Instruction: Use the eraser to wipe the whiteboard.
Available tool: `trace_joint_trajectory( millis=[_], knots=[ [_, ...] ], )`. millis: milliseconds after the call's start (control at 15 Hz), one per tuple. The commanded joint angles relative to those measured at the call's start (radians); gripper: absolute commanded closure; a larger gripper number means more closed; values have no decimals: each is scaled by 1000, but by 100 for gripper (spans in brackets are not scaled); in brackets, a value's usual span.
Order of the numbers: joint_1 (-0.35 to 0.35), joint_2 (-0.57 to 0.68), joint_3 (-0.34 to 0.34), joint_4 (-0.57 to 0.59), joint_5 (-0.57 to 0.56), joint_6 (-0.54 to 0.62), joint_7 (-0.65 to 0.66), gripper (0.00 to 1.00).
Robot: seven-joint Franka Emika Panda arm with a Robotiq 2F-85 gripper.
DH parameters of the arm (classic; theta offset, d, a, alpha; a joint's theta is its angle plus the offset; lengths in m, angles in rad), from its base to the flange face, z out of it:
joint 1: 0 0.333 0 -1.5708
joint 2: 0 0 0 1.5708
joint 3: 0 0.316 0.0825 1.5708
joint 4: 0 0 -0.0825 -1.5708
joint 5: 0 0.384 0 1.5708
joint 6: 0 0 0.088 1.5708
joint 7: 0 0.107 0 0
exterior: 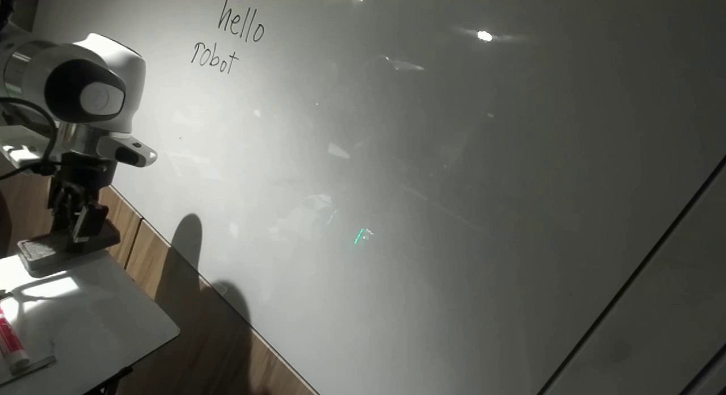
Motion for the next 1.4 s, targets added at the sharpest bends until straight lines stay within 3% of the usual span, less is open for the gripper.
trace_joint_trajectory(
  millis=[0,333,867,1333],
  knots=[
    [5,11,-6,19,-5,-9,-1,5],
    [0,-42,-10,18,15,-37,-28,0],
    [18,-272,35,-93,138,-88,-107,0],
    [-4,-193,104,-68,58,-15,-62,0]
  ],
)
